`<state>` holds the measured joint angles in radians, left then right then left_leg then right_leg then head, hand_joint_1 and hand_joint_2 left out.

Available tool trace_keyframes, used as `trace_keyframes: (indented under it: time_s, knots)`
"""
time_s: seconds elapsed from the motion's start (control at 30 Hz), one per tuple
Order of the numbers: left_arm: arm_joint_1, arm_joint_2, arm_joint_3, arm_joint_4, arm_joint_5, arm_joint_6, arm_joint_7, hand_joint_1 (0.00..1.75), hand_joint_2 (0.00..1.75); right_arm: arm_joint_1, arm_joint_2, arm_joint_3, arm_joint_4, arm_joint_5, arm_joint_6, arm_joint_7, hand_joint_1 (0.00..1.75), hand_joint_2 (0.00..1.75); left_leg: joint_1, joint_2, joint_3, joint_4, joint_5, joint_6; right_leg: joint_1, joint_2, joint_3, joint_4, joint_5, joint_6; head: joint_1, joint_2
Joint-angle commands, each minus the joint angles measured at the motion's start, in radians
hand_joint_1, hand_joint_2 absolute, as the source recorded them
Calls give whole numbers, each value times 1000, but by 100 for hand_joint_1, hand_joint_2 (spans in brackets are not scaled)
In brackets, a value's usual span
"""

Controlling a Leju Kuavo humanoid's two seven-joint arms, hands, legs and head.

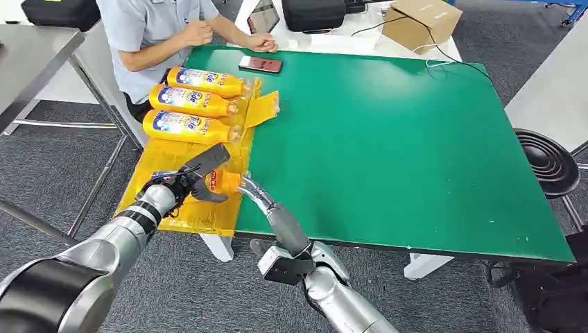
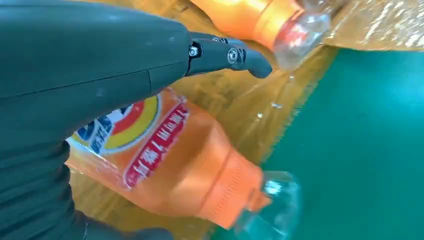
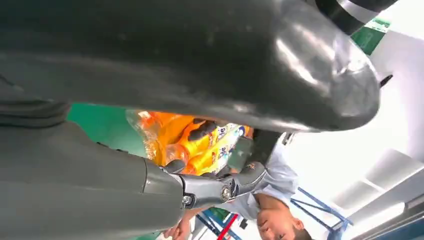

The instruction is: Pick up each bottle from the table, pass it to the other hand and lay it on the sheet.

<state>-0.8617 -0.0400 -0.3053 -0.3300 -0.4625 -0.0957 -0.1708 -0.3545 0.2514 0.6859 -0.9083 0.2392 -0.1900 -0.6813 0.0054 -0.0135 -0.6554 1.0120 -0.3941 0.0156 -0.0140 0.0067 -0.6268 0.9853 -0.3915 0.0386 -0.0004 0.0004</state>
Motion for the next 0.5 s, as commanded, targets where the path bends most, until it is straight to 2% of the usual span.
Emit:
trace_keyframes:
  time_s: [0.03,0.1,0.2,0.27,0.3,0.37,0.47,0.5]
  knots:
    - [-21,-6,248,-64,231,-121,-157,0,175,-41,-38,52,54,-16,-21,-17,0,0,1,1,4,0,-2,-1,1,0,4,-1,-1,-1,0,0]
    - [-1,-10,311,-107,325,-156,-190,0,175,-39,-41,55,54,-18,-28,-17,0,0,1,1,4,0,-2,-1,1,0,5,-1,-2,-1,0,0]
    - [19,-19,329,-140,357,-155,-208,0,175,-37,-43,57,53,-19,-31,-17,0,0,0,2,5,-1,-2,0,1,0,5,-1,-2,-1,0,0]
    - [45,-18,327,-191,393,-202,-241,0,175,-34,-47,57,51,-21,-34,-17,0,0,1,2,11,-1,-5,-1,1,0,11,-1,-4,-2,0,0]
    - [78,-15,326,-260,435,-226,-255,0,175,-32,-53,58,50,-21,-37,-17,0,0,0,2,5,-1,-2,0,0,0,5,-2,-1,-1,0,0]
    - [103,-14,326,-316,477,-252,-247,0,175,-29,-57,58,47,-22,-40,-17,0,0,1,2,10,-1,-4,-1,1,0,11,-1,-4,-2,0,0]
    - [103,-14,326,-316,477,-252,-247,0,175,-29,-57,58,47,-22,-40,-17,0,0,0,1,6,-1,-2,0,0,0,5,-1,-2,-1,0,0]
    - [131,-20,334,-382,520,-249,-262,0,175,-26,-62,59,34,-24,-46,-17,0,0,0,2,8,0,-4,-1,1,0,8,-1,-3,-2,0,0]
